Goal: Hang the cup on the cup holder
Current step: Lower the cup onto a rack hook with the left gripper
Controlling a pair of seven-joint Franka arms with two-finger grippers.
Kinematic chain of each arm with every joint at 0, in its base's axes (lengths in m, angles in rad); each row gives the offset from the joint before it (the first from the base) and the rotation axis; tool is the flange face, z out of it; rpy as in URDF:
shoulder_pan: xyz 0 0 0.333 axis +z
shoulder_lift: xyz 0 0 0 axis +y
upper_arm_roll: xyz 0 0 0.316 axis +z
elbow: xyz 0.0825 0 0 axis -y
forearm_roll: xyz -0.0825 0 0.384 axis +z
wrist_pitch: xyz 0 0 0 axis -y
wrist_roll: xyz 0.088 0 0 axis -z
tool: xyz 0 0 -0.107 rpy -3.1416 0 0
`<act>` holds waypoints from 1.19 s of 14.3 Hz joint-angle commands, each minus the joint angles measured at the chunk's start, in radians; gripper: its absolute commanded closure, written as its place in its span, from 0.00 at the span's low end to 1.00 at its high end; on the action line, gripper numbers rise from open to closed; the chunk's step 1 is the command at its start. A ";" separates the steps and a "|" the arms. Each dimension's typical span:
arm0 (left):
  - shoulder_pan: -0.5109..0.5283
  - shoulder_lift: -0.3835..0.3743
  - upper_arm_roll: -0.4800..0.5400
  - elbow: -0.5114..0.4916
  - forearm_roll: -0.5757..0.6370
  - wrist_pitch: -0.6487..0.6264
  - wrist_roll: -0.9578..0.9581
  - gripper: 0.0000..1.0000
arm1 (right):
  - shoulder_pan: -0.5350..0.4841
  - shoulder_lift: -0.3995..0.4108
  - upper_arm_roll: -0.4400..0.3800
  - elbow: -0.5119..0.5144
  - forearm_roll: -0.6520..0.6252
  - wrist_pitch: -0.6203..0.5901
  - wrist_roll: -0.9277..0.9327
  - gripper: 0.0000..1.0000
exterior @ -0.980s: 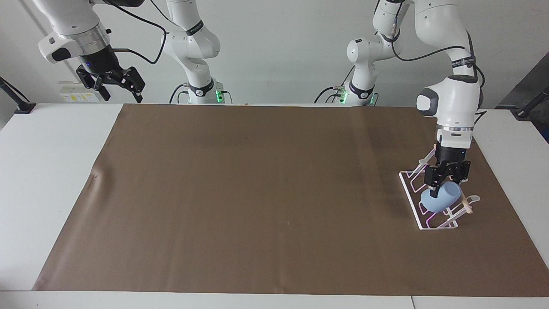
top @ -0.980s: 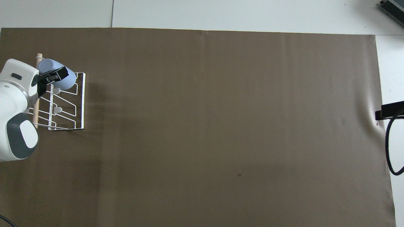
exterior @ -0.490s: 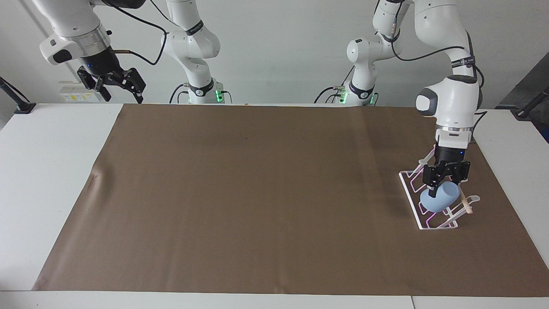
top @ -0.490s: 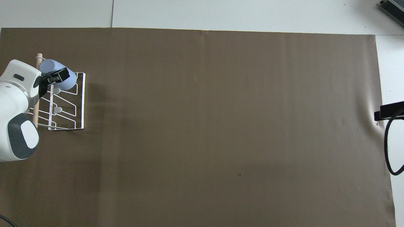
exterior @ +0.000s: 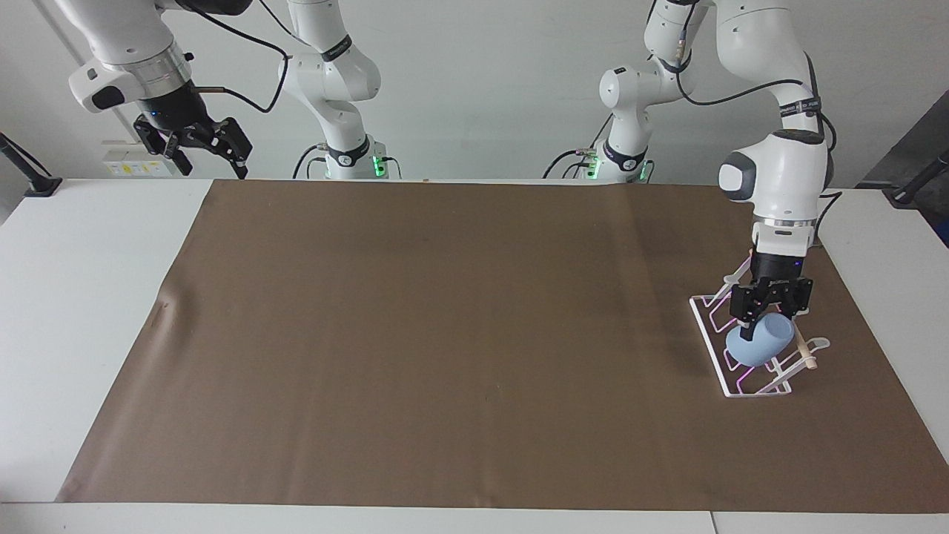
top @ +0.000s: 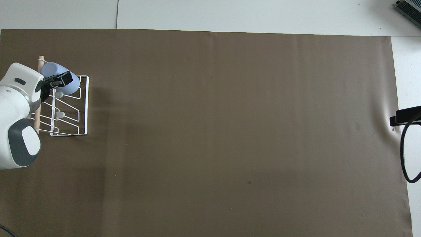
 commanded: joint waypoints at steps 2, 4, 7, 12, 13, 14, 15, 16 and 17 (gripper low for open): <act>0.013 -0.024 -0.002 -0.040 0.022 0.002 0.003 0.90 | -0.005 -0.024 0.000 -0.033 0.015 0.023 0.017 0.00; 0.013 -0.024 -0.002 -0.039 0.022 0.002 -0.001 0.74 | -0.005 -0.026 0.000 -0.033 0.015 0.022 0.017 0.00; 0.013 -0.024 -0.002 -0.031 0.022 -0.012 0.000 0.38 | -0.005 -0.024 0.000 -0.033 0.015 0.022 0.017 0.00; 0.012 -0.023 -0.002 -0.028 0.022 -0.013 0.000 0.20 | -0.005 -0.024 0.000 -0.033 0.015 0.022 0.017 0.00; 0.012 -0.023 -0.002 -0.025 0.022 -0.013 0.002 0.16 | -0.005 -0.024 0.000 -0.033 0.015 0.022 0.016 0.00; 0.010 -0.020 -0.002 -0.016 0.022 -0.021 0.002 0.01 | -0.005 -0.026 0.000 -0.033 0.015 0.022 0.017 0.00; 0.007 -0.016 -0.002 -0.005 0.022 -0.030 0.000 0.00 | -0.005 -0.024 0.000 -0.033 0.015 0.022 0.017 0.00; 0.003 -0.016 -0.002 -0.002 0.022 -0.035 -0.005 0.00 | -0.005 -0.026 0.000 -0.033 0.015 0.022 0.016 0.00; 0.001 -0.016 -0.002 -0.001 0.022 -0.036 -0.005 0.00 | -0.005 -0.026 0.000 -0.033 0.015 0.022 0.017 0.00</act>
